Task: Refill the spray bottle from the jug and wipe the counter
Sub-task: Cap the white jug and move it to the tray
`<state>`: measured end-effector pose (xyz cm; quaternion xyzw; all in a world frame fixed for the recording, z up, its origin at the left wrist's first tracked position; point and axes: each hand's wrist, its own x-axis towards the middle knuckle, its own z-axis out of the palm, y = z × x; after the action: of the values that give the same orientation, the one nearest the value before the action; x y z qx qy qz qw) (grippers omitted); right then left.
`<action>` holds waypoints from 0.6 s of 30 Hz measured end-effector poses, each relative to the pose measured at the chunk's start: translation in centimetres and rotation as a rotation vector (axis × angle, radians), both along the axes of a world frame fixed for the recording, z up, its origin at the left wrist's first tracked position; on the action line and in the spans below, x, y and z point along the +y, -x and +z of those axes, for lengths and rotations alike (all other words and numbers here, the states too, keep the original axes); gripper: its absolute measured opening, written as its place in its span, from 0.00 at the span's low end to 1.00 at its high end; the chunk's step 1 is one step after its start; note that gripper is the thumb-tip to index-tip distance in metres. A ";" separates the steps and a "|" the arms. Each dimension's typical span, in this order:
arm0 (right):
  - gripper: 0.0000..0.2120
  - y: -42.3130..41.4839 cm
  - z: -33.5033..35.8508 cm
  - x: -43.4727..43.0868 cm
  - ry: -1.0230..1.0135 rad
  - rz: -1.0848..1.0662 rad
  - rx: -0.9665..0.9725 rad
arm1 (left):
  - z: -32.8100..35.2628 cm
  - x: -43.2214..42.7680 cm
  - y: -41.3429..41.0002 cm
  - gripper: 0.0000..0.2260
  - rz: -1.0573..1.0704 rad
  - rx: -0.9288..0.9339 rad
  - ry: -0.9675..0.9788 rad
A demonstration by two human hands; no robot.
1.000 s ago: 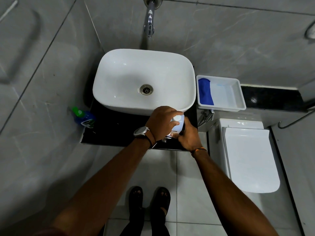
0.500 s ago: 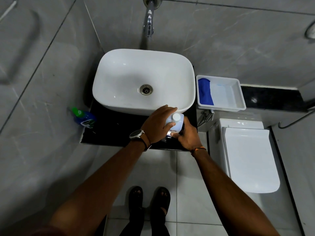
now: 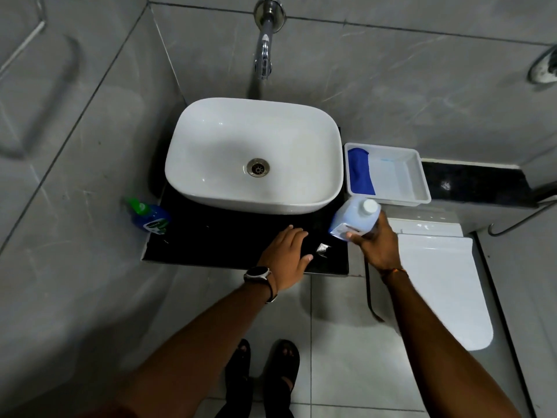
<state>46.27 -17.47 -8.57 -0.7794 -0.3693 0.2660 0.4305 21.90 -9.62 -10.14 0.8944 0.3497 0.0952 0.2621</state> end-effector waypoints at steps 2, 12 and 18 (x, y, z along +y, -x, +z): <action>0.40 -2.0 0.8 0.1 0.015 -0.033 -0.070 | -0.8 -0.2 -1.0 0.30 0.006 0.099 0.038; 0.38 -10.8 1.0 3.1 0.041 -0.147 -0.141 | -3.5 -0.9 -6.2 0.35 -0.079 0.262 -0.013; 0.40 -15.5 0.0 5.7 0.035 -0.223 -0.109 | -5.5 -1.4 -8.6 0.37 -0.112 0.319 0.004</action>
<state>61.80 -11.82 -8.61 -0.8363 -0.2987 0.1802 0.4230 30.47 -10.99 -15.67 0.9158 0.3365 -0.0634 0.2102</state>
